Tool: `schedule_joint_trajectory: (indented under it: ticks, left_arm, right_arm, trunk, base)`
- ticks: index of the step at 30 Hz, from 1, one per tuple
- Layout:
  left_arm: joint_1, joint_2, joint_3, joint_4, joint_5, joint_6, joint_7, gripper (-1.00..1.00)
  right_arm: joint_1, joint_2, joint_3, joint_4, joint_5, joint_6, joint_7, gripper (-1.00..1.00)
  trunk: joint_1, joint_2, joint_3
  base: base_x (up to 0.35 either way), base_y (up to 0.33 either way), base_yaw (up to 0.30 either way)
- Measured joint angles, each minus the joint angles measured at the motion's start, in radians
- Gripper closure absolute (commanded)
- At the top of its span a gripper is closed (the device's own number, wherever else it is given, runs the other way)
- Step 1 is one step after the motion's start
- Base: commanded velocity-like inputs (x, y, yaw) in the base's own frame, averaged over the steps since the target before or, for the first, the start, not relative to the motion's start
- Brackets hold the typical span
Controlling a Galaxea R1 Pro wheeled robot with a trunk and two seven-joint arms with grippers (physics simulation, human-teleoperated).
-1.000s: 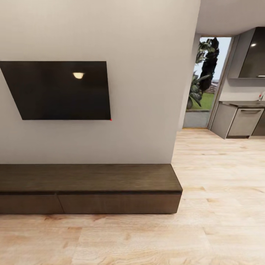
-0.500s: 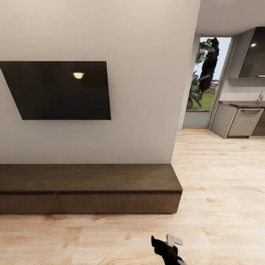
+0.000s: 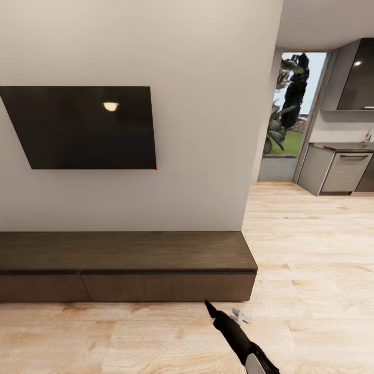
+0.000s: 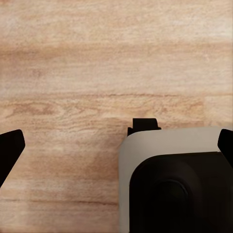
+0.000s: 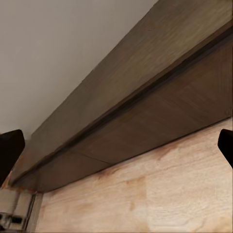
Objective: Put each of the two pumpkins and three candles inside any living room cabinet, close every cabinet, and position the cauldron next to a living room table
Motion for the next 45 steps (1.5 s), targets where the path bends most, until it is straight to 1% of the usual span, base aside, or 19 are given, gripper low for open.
schedule_joint_trajectory:
  ticks: [1, 3, 4, 9, 12, 15, 16, 19, 23, 24, 25, 27, 28, 32, 33, 35, 37, 41, 45]
  left_arm:
    - [0.000, -0.002, 0.000, -0.004, 0.000, 0.007, 0.000, -1.00]
    - [0.000, -0.005, 0.000, -0.014, 0.000, 0.020, 0.000, -1.00]
    - [0.000, -0.006, 0.000, -0.029, 0.000, 0.041, 0.001, -1.00]
    - [0.002, -0.006, -0.001, -0.083, 0.001, 0.083, 0.002, -1.00]
    - [0.002, -0.004, 0.000, -0.093, 0.003, 0.086, -0.001, -1.00]
    - [0.002, -0.004, 0.001, -0.103, 0.003, 0.087, -0.001, -1.00]
    - [0.002, -0.004, 0.000, -0.121, 0.003, 0.088, -0.001, -1.00]
    - [0.003, -0.003, 0.000, -0.179, 0.003, 0.088, -0.002, -1.00]
    - [0.007, 0.000, 0.006, -0.292, 0.007, 0.088, -0.011, -1.00]
    - [0.010, 0.005, 0.008, -0.371, 0.005, 0.094, -0.029, -1.00]
    - [0.012, 0.009, 0.009, -0.405, 0.005, 0.097, -0.035, -1.00]
    - [0.030, 0.041, 0.010, -0.551, 0.009, 0.111, -0.052, -1.00]
    - [0.063, 0.055, 0.011, -0.635, 0.010, 0.133, -0.056, -1.00]
    - [0.184, 0.073, 0.012, -0.841, 0.010, 0.184, -0.063, -1.00]
    - [0.192, 0.074, 0.011, -0.860, 0.010, 0.187, -0.064, -1.00]
    - [0.211, 0.076, 0.011, -0.903, 0.009, 0.194, -0.065, -1.00]
    - [0.218, 0.076, 0.009, -0.921, 0.009, 0.196, -0.065, -1.00]
    - [0.227, 0.076, 0.006, -0.969, 0.008, 0.195, -0.067, -1.00]
    - [0.270, 0.071, 0.003, -1.032, 0.006, 0.190, -0.068, -1.00]
  right_arm:
    - [0.001, -0.020, 0.001, 0.003, -0.048, 0.018, 0.048, -1.00]
    - [0.002, -0.040, 0.001, 0.007, -0.093, 0.034, 0.083, -1.00]
    - [0.002, -0.053, 0.002, 0.011, -0.130, 0.045, 0.106, -1.00]
    - [0.004, -0.083, 0.001, 0.029, -0.207, 0.061, 0.159, -1.00]
    - [0.004, -0.089, 0.001, 0.033, -0.230, 0.066, 0.189, -1.00]
    - [0.003, -0.092, 0.000, 0.038, -0.286, 0.090, 0.209, -1.00]
    - [0.003, -0.092, 0.001, 0.040, -0.316, 0.102, 0.213, -1.00]
    - [-0.001, -0.091, 0.002, 0.037, -0.353, 0.117, 0.216, -1.00]
    - [-0.025, -0.092, -0.001, 0.045, -0.372, 0.136, 0.190, -1.00]
    - [-0.035, -0.092, -0.002, 0.049, -0.375, 0.156, 0.159, -1.00]
    - [-0.037, -0.092, -0.003, 0.050, -0.376, 0.163, 0.148, -1.00]
    - [-0.049, -0.093, -0.005, 0.052, -0.379, 0.189, 0.122, -1.00]
    - [-0.057, -0.093, -0.006, 0.053, -0.379, 0.205, 0.116, -1.00]
    - [-0.094, -0.093, -0.022, 0.058, -0.400, 0.255, 0.100, -1.00]
    - [-0.098, -0.093, -0.032, 0.062, -0.407, 0.265, 0.094, -1.00]
    - [-0.108, -0.094, -0.083, 0.079, -0.442, 0.301, 0.052, -1.00]
    - [-0.116, -0.095, -0.109, 0.086, -0.458, 0.316, 0.031, -1.00]
    - [-0.123, -0.102, -0.128, 0.098, -0.471, 0.325, 0.015, -1.00]
    - [-0.126, -0.115, -0.149, 0.147, -0.480, 0.328, 0.018, -1.00]
  trunk:
    - [0.000, 0.000, 0.000]
    - [0.000, 0.000, 0.000]
    - [0.000, 0.000, 0.000]
    - [0.000, 0.000, 0.000]
    - [0.000, 0.000, 0.000]
    - [0.000, 0.000, 0.000]
    - [0.000, 0.000, 0.000]
    - [0.000, 0.000, 0.000]
    - [0.000, 0.000, 0.000]
    - [0.000, 0.000, 0.000]
    - [0.000, 0.000, 0.000]
    - [0.004, -0.007, -0.003]
    - [0.007, -0.014, -0.006]
    - [0.019, -0.035, -0.016]
    - [0.019, -0.035, -0.016]
    - [0.019, -0.035, -0.016]
    - [0.019, -0.035, -0.016]
    - [0.019, -0.035, -0.016]
    - [0.019, -0.035, -0.016]
  base:
    - [0.000, 0.000, 0.000]
    - [0.000, 0.000, 0.000]
    - [0.000, 0.000, 0.000]
    - [0.000, 0.000, 0.000]
    - [0.000, 0.000, 0.000]
    - [0.000, 0.000, 0.000]
    - [0.000, 0.000, 0.000]
    - [0.000, 0.000, 0.000]
    - [0.000, 0.000, 0.000]
    - [0.000, 0.000, 0.000]
    - [0.000, 0.000, 0.000]
    - [0.000, 0.000, 0.000]
    - [0.000, 0.000, 0.000]
    - [0.000, 0.000, 0.000]
    - [0.000, 0.000, 0.000]
    - [0.000, 0.000, 0.000]
    - [0.000, 0.000, 0.000]
    - [0.000, 0.000, 0.000]
    - [0.022, 0.000, 0.000]
